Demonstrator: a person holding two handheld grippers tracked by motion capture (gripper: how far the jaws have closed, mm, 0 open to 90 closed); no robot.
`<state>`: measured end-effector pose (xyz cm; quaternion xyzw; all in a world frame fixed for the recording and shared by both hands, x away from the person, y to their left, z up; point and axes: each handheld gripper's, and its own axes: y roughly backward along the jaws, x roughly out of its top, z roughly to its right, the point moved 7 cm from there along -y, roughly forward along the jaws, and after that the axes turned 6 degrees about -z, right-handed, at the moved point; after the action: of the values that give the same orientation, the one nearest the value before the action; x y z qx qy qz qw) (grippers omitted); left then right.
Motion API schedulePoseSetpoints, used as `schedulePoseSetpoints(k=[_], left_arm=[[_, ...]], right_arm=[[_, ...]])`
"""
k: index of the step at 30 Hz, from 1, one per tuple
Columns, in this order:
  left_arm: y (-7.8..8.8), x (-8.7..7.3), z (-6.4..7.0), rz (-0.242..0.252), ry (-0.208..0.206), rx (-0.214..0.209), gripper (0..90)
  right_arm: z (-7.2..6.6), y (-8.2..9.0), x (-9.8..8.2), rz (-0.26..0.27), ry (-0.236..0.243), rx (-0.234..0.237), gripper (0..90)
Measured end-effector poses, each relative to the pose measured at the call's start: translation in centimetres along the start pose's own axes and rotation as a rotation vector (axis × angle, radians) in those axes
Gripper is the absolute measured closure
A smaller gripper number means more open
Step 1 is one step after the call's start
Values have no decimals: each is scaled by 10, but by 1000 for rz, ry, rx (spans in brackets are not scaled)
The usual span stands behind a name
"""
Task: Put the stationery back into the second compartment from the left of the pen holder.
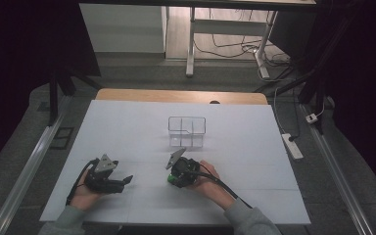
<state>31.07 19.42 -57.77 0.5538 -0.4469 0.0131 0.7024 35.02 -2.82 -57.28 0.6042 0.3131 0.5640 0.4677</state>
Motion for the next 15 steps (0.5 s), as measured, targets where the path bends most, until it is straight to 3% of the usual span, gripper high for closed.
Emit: schedulePoseSetpoints(k=[4, 11, 15], left_arm=[[0, 0, 0, 1, -2, -3, 212], [1, 0, 0, 2, -2, -4, 213], [0, 0, 0, -1, -3, -5, 212]], right_arm=[[3, 8, 1, 13, -10, -24, 675], [9, 29, 6, 90, -17, -39, 675], [12, 40, 8, 126, -45, -50, 675]])
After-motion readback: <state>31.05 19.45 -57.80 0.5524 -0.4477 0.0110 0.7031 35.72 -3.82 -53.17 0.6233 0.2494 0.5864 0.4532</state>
